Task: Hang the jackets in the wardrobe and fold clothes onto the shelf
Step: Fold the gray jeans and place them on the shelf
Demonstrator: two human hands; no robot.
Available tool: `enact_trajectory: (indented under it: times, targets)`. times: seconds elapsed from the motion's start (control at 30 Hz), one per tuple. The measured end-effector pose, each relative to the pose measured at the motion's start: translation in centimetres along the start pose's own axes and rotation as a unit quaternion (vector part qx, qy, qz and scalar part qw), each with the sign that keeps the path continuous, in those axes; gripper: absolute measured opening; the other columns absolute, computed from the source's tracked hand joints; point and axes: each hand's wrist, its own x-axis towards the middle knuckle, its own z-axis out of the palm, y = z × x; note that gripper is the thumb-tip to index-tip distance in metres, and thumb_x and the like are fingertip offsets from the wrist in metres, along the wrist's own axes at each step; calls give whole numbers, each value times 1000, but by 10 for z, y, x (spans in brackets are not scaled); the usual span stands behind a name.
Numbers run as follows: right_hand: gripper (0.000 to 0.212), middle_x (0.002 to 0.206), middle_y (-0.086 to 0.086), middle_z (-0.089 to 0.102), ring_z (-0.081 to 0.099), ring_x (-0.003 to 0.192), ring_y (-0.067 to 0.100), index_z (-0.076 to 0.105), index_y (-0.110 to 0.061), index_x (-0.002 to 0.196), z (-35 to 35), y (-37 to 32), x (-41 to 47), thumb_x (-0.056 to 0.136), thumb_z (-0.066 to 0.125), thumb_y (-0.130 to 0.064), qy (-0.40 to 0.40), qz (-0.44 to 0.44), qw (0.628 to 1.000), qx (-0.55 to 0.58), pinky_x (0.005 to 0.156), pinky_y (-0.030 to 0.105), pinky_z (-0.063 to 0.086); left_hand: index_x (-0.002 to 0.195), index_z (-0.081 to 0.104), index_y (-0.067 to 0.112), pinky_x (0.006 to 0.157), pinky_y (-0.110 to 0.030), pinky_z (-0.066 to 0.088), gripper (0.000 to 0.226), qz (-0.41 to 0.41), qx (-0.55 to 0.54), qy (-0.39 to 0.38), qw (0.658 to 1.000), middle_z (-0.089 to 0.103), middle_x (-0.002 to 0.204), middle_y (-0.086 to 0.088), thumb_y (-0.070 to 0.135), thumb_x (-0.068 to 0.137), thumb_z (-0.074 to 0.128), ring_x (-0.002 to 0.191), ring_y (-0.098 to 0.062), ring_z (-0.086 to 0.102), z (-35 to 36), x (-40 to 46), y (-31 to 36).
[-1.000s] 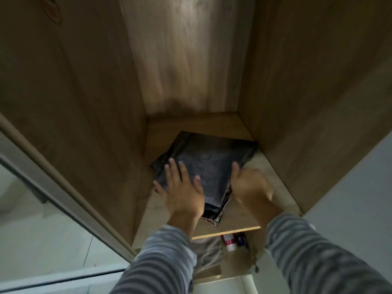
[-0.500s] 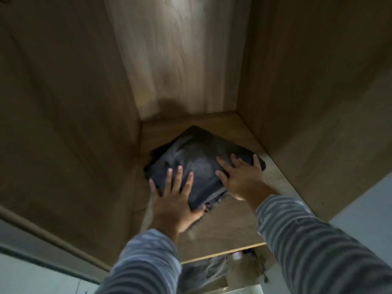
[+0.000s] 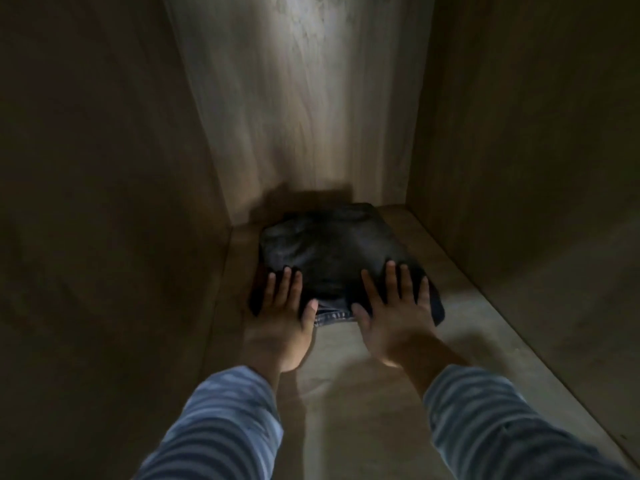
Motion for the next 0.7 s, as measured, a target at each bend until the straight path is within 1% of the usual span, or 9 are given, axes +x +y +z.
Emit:
enact_trajectory:
  times: [0.07, 0.1, 0.2, 0.37, 0.5, 0.57, 0.63, 0.7]
  targets:
    - [65, 158, 15, -20, -16, 146, 34, -12, -29, 151, 0, -2, 18, 95, 5, -57, -14, 4, 1000, 0, 115, 56, -12, 152, -8, 26, 120, -44, -4, 61, -3, -25, -17, 1000, -20, 159, 10, 51, 99, 6, 146, -14, -20, 1, 19, -1]
    - [64, 158, 14, -21, -18, 145, 33, -13, -30, 151, -1, -2, 26, 97, 8, -56, -24, 8, 1000, -2, 115, 55, -12, 152, -7, 28, 119, -45, -5, 58, -6, -30, -16, 999, -19, 159, 10, 49, 100, 9, 146, -14, -20, -1, 27, 0]
    - [63, 157, 12, -24, -20, 145, 32, -16, -33, 149, -1, 0, 48, 96, 8, -57, -44, 13, 999, -17, 115, 54, -15, 152, -5, 31, 115, -53, -6, 56, -15, -23, -8, 1000, -17, 159, 12, 47, 101, 10, 147, -14, -18, -3, 46, 2]
    - [63, 158, 11, -21, -20, 145, 30, -13, -35, 150, 8, 6, 66, 96, 8, -58, -16, 7, 1000, -1, 115, 54, -15, 152, -3, 32, 114, -57, -8, 55, -18, -37, 6, 999, -16, 160, 12, 48, 101, 9, 147, -16, -19, 2, 61, 5]
    - [60, 159, 9, -17, -18, 147, 26, -6, -37, 151, 8, 8, 63, 97, 11, -57, -11, -2, 1000, 16, 115, 52, -14, 152, -2, 30, 115, -53, -9, 56, -21, -43, 8, 999, -13, 160, 12, 48, 101, 10, 147, -15, -16, 4, 55, 3]
    - [57, 161, 8, -12, -14, 147, 25, 1, -38, 151, 1, 11, 54, 98, 12, -54, -38, -8, 999, 38, 115, 52, -12, 153, 2, 28, 118, -48, -7, 58, -28, -51, -21, 998, -9, 161, 12, 51, 100, 11, 148, -13, -11, -3, 43, 3]
    - [54, 161, 9, -4, -7, 148, 27, 6, -40, 151, -11, 12, 42, 98, 11, -52, -72, -13, 997, 35, 116, 55, -8, 153, 8, 25, 119, -46, -1, 65, -38, -48, -60, 996, -3, 162, 9, 58, 97, 10, 149, -14, -5, -21, 27, 4]
    - [52, 161, 6, -5, -9, 148, 28, 3, -46, 149, -31, 12, 23, 98, 7, -55, -82, -2, 997, 8, 114, 58, -10, 153, 12, 21, 119, -46, 0, 73, -52, -46, -66, 995, 2, 162, 5, 63, 94, 11, 149, -16, -2, -43, 9, 11]
